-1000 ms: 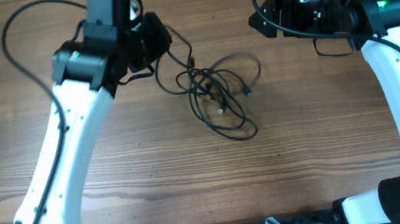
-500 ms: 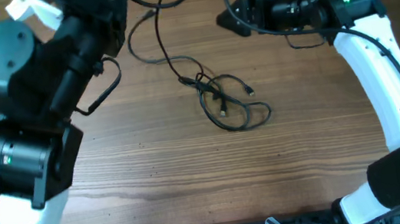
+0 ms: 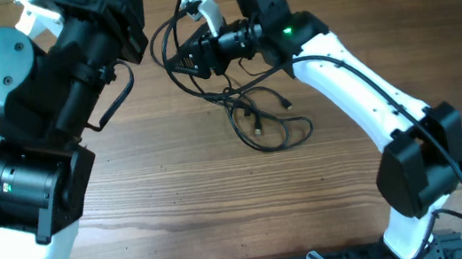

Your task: Untangle cables

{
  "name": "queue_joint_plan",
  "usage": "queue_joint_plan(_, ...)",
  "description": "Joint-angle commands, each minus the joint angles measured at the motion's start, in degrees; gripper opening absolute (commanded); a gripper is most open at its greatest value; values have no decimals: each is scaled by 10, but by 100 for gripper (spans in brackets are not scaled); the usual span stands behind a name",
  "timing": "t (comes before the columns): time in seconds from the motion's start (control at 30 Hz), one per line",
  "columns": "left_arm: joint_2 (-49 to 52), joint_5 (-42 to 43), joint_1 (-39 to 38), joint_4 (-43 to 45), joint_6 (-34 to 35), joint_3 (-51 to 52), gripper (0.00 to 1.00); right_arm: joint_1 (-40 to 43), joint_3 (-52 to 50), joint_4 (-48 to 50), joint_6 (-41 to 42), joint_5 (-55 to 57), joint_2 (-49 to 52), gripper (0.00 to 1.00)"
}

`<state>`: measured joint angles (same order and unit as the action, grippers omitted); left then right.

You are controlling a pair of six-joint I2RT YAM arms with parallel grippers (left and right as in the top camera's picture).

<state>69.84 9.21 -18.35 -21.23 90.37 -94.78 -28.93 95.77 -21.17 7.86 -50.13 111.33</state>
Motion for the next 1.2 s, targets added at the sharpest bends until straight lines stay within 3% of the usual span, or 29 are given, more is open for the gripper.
queue_joint_plan(0.0,-6,-9,3,-5,-3,-4,4,5,9,-11,73,60,17,4)
queue_joint_plan(0.13,1,-52,42,-119,-139,-4,4,74,9,-69,99,81,-31,4)
queue_joint_plan(0.23,37,-104,67,-232,-246,-4,4,144,12,-85,145,77,-144,4)
queue_joint_plan(0.33,96,-104,93,-289,-325,-4,4,173,12,-123,282,103,-268,4)
queue_joint_plan(0.4,123,-101,92,-304,-369,-4,4,174,12,-126,316,144,-315,5)
queue_joint_plan(0.47,140,-86,92,-315,-424,-4,4,174,20,-157,311,199,-332,5)
queue_joint_plan(0.57,154,-82,92,-333,-473,-4,4,168,90,-296,238,281,-303,4)
queue_joint_plan(0.67,158,-82,92,-340,-502,-3,4,147,192,-422,167,291,-228,5)
queue_joint_plan(0.73,158,-82,92,-340,-503,-3,4,126,270,-464,117,240,-176,5)
queue_joint_plan(0.8,158,-82,92,-342,-503,-3,19,121,343,-464,103,129,-138,5)
queue_joint_plan(0.9,162,-77,92,-353,-503,-3,64,134,397,-389,177,42,-129,5)
queue_joint_plan(0.93,165,-77,92,-359,-503,-3,69,143,407,-353,221,24,-129,5)
queue_joint_plan(1.1,179,-75,92,-366,-503,0,70,198,414,-144,437,-83,-129,5)
queue_joint_plan(1.17,181,-73,92,-368,-510,0,70,212,414,-93,485,-85,-129,5)
